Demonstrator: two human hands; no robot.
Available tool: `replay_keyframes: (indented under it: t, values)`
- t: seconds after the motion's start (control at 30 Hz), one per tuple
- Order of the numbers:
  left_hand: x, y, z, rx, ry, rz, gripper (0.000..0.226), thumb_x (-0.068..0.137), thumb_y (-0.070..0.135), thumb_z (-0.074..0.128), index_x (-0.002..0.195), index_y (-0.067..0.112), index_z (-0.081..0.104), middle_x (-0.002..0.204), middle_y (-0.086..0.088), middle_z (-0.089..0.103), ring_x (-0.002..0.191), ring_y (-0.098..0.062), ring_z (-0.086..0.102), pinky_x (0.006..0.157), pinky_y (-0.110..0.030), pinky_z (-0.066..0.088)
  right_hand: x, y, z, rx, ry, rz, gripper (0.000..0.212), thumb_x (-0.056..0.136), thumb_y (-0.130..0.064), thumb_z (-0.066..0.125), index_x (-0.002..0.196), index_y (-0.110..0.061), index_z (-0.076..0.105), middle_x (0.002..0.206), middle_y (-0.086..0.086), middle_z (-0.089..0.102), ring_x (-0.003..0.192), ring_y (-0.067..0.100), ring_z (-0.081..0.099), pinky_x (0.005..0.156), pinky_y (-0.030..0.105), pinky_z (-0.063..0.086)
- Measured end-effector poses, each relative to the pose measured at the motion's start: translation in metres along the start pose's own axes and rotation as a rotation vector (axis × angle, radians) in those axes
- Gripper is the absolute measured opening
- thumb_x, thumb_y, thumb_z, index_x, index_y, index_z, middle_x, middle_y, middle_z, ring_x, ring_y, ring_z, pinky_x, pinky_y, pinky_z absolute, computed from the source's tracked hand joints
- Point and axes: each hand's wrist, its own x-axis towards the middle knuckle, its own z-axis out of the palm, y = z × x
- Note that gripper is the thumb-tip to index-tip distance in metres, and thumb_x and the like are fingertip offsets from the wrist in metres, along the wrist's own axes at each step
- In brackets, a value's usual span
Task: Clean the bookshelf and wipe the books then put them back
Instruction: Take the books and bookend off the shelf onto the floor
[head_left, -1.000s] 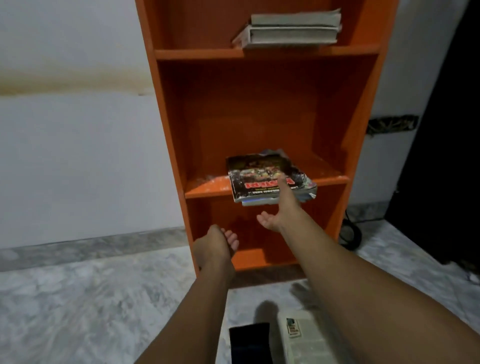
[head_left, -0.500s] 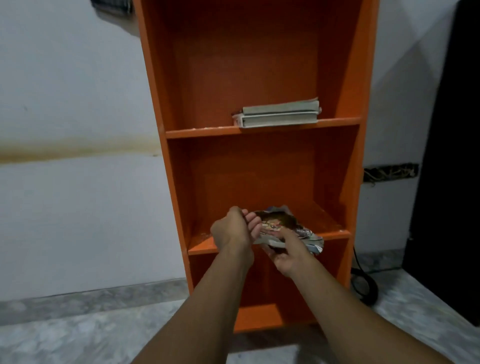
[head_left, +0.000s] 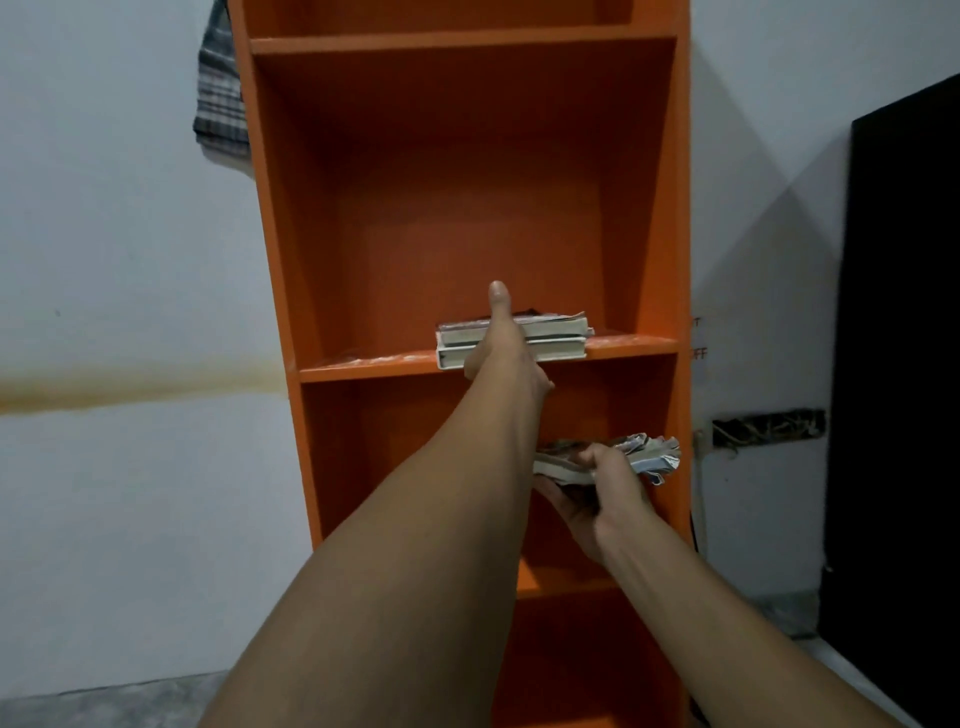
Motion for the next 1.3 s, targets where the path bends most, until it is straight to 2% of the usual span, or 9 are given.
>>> replay_keyframes:
  t: [0.1, 0.17, 0.3, 0.43, 0.6, 0.73, 0.87, 0.97, 1.3]
  values:
    - [0.019, -0.001, 0.006, 0.073, 0.106, 0.038, 0.072, 0.079, 0.043, 0.078, 0.132, 0.007, 0.047, 0.133, -0.017, 0.052, 0.119, -0.04, 0.052, 0.101, -0.058, 0.045, 0.008, -0.011, -0.007, 0.0, -0.017, -0.008, 0.023, 0.075, 0.007, 0.047, 0.095, 0.002, 0.058, 0.093, 0.022, 0.062, 0.08, 0.038, 0.067, 0.053, 0.04, 0.06]
    - [0.026, -0.003, 0.004, 0.09, 0.175, 0.099, 0.045, 0.079, 0.032, 0.077, 0.108, 0.005, 0.055, 0.111, -0.014, 0.063, 0.095, -0.034, 0.059, 0.091, -0.048, 0.053, 0.009, -0.014, -0.013, 0.003, 0.002, -0.017, 0.023, 0.074, 0.007, 0.048, 0.094, 0.002, 0.058, 0.093, 0.022, 0.062, 0.079, 0.038, 0.066, 0.049, 0.038, 0.059]
    - [0.014, -0.009, 0.0, 0.075, 0.274, 0.191, 0.039, 0.079, 0.033, 0.074, 0.073, 0.009, 0.043, 0.077, -0.006, 0.056, 0.069, -0.023, 0.059, 0.068, -0.033, 0.056, -0.002, -0.016, -0.025, 0.014, 0.027, -0.039, 0.014, 0.077, 0.006, 0.048, 0.087, -0.001, 0.055, 0.091, 0.021, 0.059, 0.078, 0.038, 0.064, 0.051, 0.041, 0.06]
    - [-0.008, -0.013, -0.012, 0.081, 0.298, 0.225, 0.04, 0.078, 0.037, 0.073, 0.08, 0.007, 0.048, 0.069, -0.002, 0.053, 0.067, -0.021, 0.062, 0.059, -0.03, 0.051, -0.029, -0.013, -0.034, 0.06, 0.031, -0.071, 0.015, 0.078, 0.007, 0.048, 0.09, -0.001, 0.054, 0.094, 0.023, 0.059, 0.08, 0.038, 0.063, 0.052, 0.041, 0.06]
    - [-0.036, -0.01, -0.045, 0.08, 0.327, 0.234, 0.045, 0.073, 0.043, 0.078, 0.086, 0.009, 0.053, 0.078, -0.005, 0.06, 0.071, -0.025, 0.066, 0.07, -0.036, 0.06, -0.077, -0.008, -0.044, 0.027, 0.059, -0.146, 0.012, 0.08, 0.003, 0.049, 0.09, -0.001, 0.055, 0.091, 0.02, 0.06, 0.075, 0.031, 0.063, 0.05, 0.035, 0.06]
    - [-0.07, -0.015, -0.076, 0.025, 0.296, 0.243, 0.042, 0.074, 0.039, 0.078, 0.075, 0.009, 0.048, 0.075, -0.003, 0.061, 0.065, -0.018, 0.065, 0.063, -0.03, 0.058, -0.111, -0.004, -0.062, 0.066, 0.082, -0.191, 0.012, 0.082, 0.002, 0.048, 0.091, -0.001, 0.055, 0.094, 0.02, 0.06, 0.08, 0.03, 0.065, 0.05, 0.033, 0.06]
    - [-0.11, -0.033, -0.106, 0.015, 0.257, 0.327, 0.043, 0.077, 0.033, 0.078, 0.07, 0.017, 0.039, 0.076, -0.003, 0.06, 0.068, -0.018, 0.065, 0.072, -0.033, 0.061, -0.132, -0.002, -0.092, 0.078, 0.047, -0.227, 0.015, 0.083, 0.001, 0.048, 0.094, -0.001, 0.057, 0.094, 0.019, 0.063, 0.079, 0.028, 0.066, 0.049, 0.032, 0.059]
    - [-0.138, -0.062, -0.139, -0.009, 0.251, 0.374, 0.043, 0.079, 0.032, 0.08, 0.071, 0.019, 0.039, 0.075, -0.002, 0.06, 0.067, -0.017, 0.065, 0.077, -0.034, 0.061, -0.144, 0.001, -0.125, 0.07, 0.024, -0.244, 0.016, 0.082, 0.0, 0.045, 0.092, -0.001, 0.057, 0.093, 0.018, 0.065, 0.081, 0.029, 0.067, 0.05, 0.032, 0.058]
    - [-0.186, -0.206, -0.258, 0.037, 0.497, 0.245, 0.035, 0.079, 0.035, 0.078, 0.08, 0.015, 0.049, 0.083, -0.004, 0.065, 0.065, -0.015, 0.063, 0.061, -0.029, 0.058, -0.185, 0.018, -0.232, 0.141, 0.08, -0.164, 0.01, 0.081, 0.0, 0.045, 0.083, -0.003, 0.053, 0.089, 0.017, 0.062, 0.081, 0.031, 0.067, 0.049, 0.034, 0.057]
